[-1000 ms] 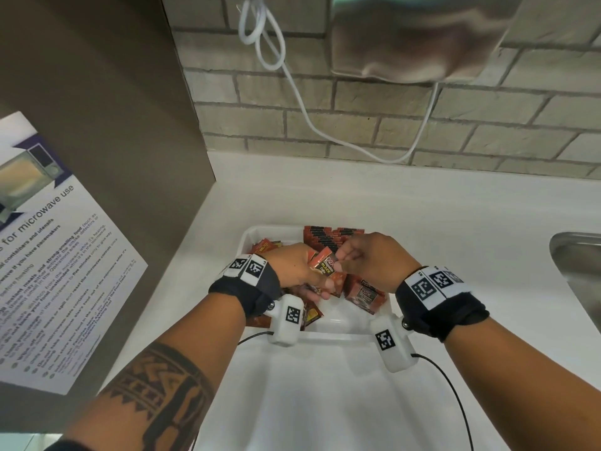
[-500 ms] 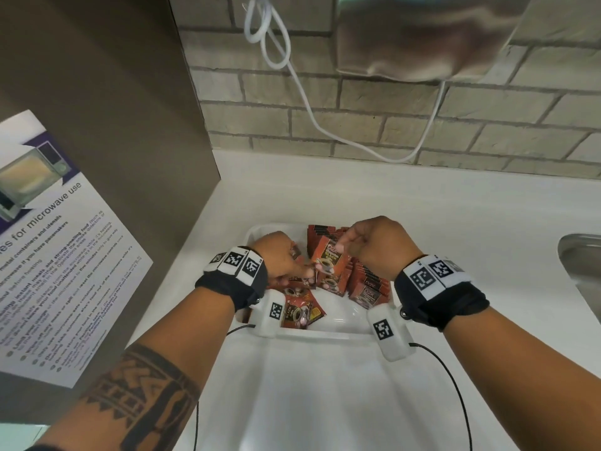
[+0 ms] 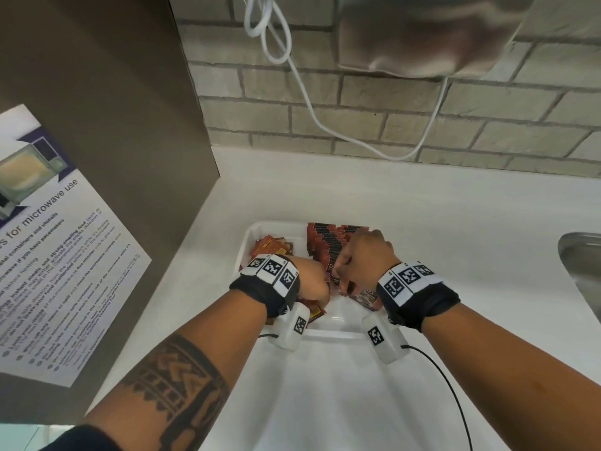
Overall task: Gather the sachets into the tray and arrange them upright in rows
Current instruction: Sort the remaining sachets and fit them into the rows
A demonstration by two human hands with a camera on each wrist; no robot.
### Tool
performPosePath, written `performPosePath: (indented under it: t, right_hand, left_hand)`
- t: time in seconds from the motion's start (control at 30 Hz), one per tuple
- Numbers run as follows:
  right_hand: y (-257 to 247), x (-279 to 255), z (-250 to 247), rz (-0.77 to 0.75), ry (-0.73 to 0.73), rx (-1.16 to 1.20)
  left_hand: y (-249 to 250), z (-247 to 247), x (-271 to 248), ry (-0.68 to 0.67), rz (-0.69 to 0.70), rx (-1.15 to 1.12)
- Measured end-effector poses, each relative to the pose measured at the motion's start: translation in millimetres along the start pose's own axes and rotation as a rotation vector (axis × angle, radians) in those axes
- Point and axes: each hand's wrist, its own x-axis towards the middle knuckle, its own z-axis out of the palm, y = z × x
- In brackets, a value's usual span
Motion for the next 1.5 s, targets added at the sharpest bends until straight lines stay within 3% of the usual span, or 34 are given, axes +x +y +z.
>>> performPosePath:
  t: [0.13, 0.8, 1.2, 1.27, 1.43, 1.5]
  right_hand:
    - [-1, -2, -1, -0.036, 0.004, -0.01]
    - [7, -1, -3, -0.077, -0.003, 0.077]
    - [9, 3, -8, -0.088, 0.005, 0.162]
    - [11, 1, -10, -0.11, 0.058, 0.215]
    - [15, -15, -32, -0.183, 0.043, 0.422]
    - [16, -15, -38, -0.184, 0.04, 0.547]
  left_hand:
    - [5, 1, 7, 0.051, -0.01, 0.04]
    - [8, 1, 3, 0.057, 0.011, 0.019]
    - [1, -1, -5, -0.004, 0.04, -0.102]
    - [-4, -8, -13, -0.008, 0.078, -0.201]
    - [-29, -15, -30, -0.061, 0.307, -0.967]
    - [-32, -14, -32, -0.033, 0.417, -1.151]
